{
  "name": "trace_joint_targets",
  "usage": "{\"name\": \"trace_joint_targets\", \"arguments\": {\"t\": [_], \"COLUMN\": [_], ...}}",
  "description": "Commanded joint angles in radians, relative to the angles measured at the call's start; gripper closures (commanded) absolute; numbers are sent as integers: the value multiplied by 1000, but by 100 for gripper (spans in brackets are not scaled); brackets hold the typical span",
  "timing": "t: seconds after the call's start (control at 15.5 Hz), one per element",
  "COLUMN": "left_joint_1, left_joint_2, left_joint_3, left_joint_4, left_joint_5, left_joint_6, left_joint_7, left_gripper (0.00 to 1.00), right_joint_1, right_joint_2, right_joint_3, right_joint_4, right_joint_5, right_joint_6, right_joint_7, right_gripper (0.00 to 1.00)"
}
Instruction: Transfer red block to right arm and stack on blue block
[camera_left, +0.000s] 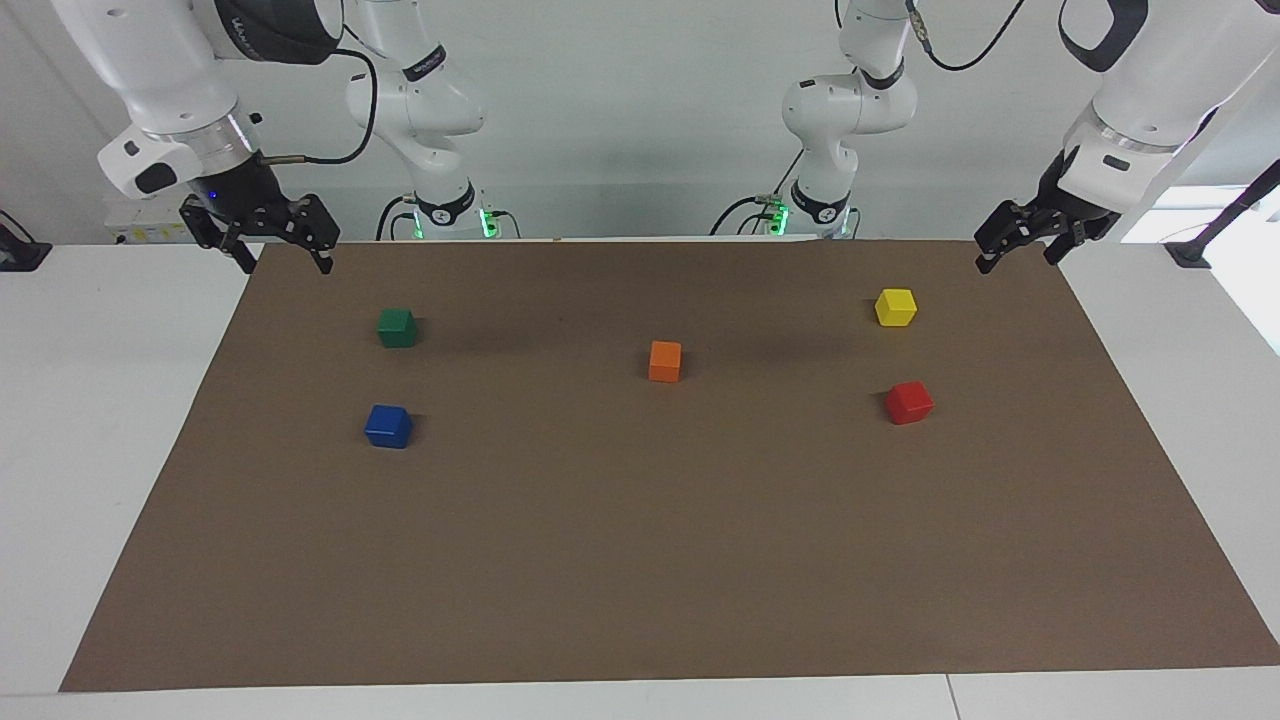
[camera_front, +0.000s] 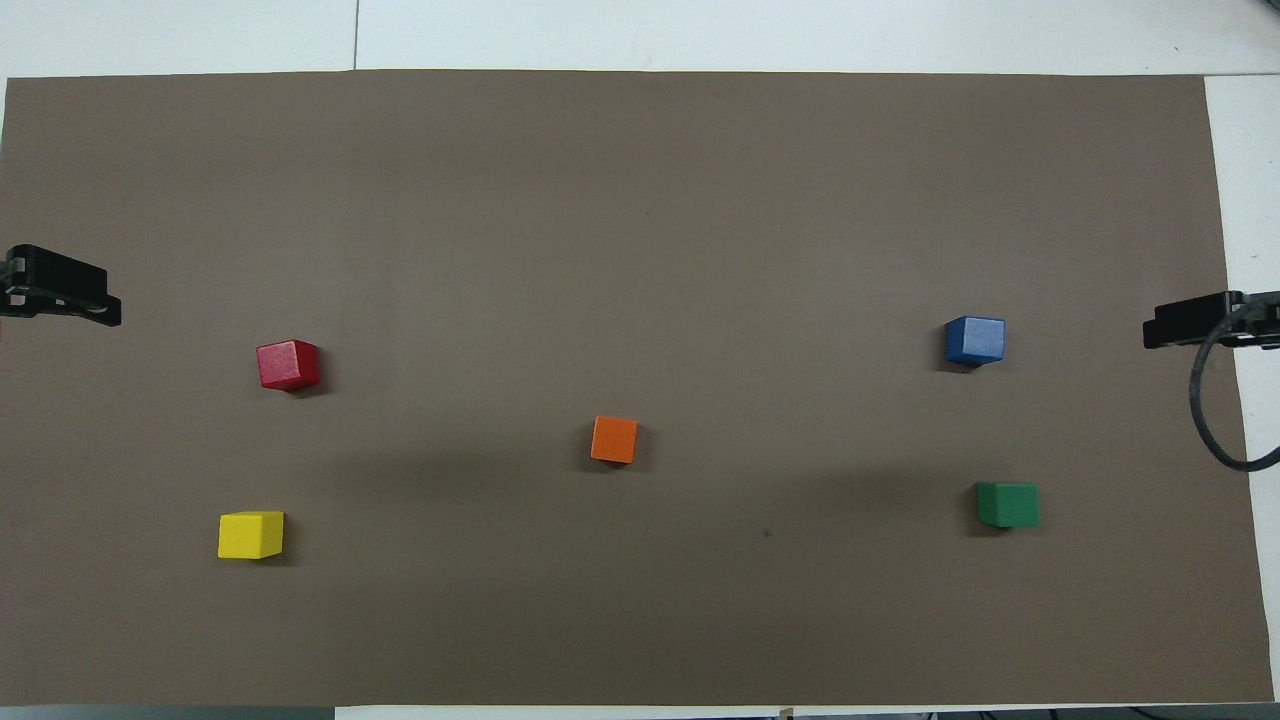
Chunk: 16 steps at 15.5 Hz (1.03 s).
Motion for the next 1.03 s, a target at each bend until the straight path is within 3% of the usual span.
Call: {"name": "trace_joint_targets", "arguments": {"t": [0.0, 0.19, 0.32, 0.58, 0.77, 0.97], "left_joint_1": [8, 8, 8, 8, 8, 5], "left_joint_2": [13, 0, -39, -44, -43, -4], "left_joint_3": [-8, -3, -1, 5, 6, 6], "left_joint_4": [24, -9, -128, -331, -520, -600], "left_joint_5": [4, 4, 4, 4, 5, 5], "left_joint_6": [-8, 26, 134, 309, 551, 673], "left_joint_7": [15, 15, 15, 16, 16, 2], "left_gripper": [0, 0, 0, 0, 0, 0], "right_joint_1": [-16, -15, -16, -16, -16, -12], "right_joint_2": [-7, -7, -7, -7, -7, -24], "right_joint_3": [7, 7, 7, 6, 6, 9], "right_joint_4": [6, 6, 6, 6, 5, -29], "right_joint_5": [8, 8, 8, 8, 8, 8], "right_joint_6": [-24, -24, -26, -24, -24, -21], "right_joint_7": [7, 7, 7, 6, 7, 3], "right_gripper": [0, 0, 0, 0, 0, 0]}}
